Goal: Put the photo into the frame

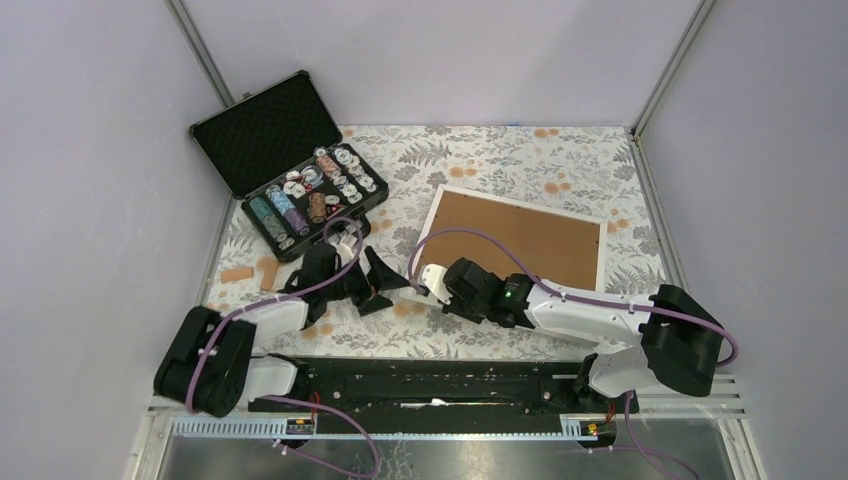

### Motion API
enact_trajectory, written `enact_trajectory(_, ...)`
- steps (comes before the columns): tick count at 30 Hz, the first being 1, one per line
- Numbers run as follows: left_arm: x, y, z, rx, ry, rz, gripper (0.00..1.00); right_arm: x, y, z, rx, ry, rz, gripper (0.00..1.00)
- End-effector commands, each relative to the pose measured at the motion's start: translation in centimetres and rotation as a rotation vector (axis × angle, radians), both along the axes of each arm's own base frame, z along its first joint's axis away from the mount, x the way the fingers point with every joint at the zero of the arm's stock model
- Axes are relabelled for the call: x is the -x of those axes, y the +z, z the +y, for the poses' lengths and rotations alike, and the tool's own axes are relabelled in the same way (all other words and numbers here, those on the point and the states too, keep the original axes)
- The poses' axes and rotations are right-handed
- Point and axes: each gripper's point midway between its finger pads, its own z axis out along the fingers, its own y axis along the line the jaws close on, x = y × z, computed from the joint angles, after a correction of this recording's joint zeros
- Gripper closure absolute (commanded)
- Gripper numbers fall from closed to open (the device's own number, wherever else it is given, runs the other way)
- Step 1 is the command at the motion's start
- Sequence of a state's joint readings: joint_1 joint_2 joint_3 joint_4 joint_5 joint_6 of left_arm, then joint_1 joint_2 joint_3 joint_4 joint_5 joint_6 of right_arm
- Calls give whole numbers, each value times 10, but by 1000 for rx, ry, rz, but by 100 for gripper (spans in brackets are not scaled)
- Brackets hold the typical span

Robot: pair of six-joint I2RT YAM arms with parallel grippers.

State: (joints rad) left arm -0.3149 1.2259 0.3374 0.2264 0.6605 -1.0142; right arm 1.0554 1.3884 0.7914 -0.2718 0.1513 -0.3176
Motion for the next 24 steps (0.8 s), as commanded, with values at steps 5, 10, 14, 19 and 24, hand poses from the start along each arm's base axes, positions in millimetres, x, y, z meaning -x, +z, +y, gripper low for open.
enact_trajectory(5,-7,15,-21,219,-28,-72,5,-19,38,16,-160,-47,-76,100)
enact_trajectory(10,-21,20,-35,246,-24,-120,12,-19,35,15,-162,-51,-72,100)
enact_trajectory(14,-27,32,-42,325,-4,-143,32,-19,36,15,-171,-46,-67,100)
enact_trajectory(19,-42,57,-41,330,20,-250,71,-17,35,17,-191,-56,-58,100)
enact_trajectory(24,-53,76,-40,215,-3,-277,98,-21,45,17,-248,-199,-33,42)
